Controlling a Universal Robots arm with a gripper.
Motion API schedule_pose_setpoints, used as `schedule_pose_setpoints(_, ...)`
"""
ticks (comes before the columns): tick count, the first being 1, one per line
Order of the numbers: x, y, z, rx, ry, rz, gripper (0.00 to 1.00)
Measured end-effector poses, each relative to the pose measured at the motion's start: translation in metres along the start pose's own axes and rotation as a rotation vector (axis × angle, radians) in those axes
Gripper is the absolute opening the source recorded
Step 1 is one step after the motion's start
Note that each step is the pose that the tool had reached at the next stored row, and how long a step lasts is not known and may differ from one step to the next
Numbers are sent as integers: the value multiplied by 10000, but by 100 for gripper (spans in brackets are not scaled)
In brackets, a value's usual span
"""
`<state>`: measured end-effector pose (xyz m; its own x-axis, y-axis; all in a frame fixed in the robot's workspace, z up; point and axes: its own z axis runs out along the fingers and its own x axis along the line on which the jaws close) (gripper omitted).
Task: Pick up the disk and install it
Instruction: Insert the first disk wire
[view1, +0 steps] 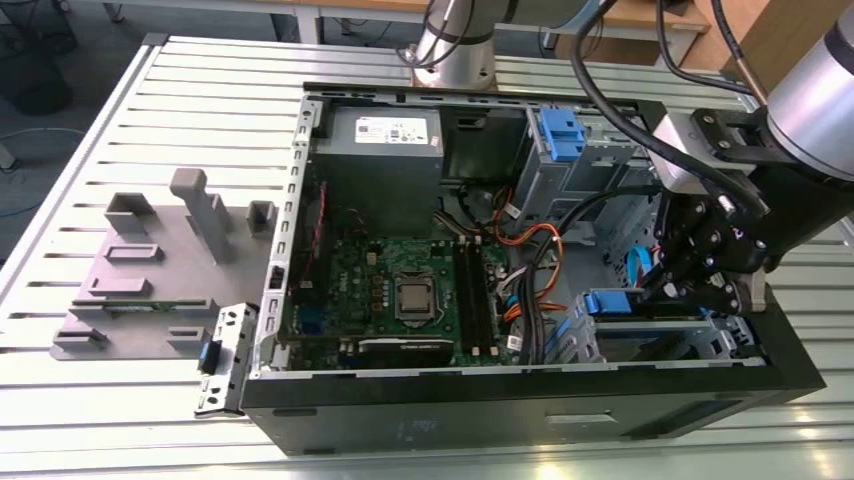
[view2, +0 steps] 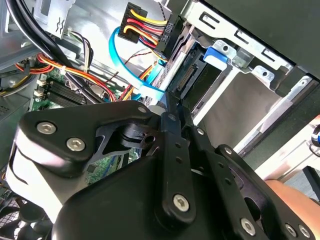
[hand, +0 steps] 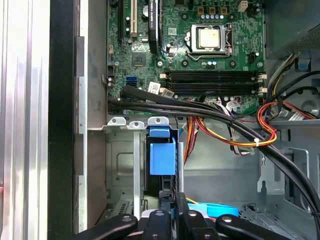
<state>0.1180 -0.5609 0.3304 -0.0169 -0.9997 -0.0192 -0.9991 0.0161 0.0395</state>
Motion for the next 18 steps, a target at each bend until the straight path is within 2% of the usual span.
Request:
schedule_pose_setpoints(1,0,0,3,0,-5,0,17)
schedule_pose_setpoints(3,0,0,3,0,-3,0,29)
schedule_pose_setpoints(4,0,0,2,0,-2,0,29)
schedule_pose_setpoints(5,0,0,2,0,-1,0,35)
schedule_pose_setpoints(11,0,0,-8,0,2,0,35)
schedule_pose_setpoints(18,-3,6,-159,0,0,0,35)
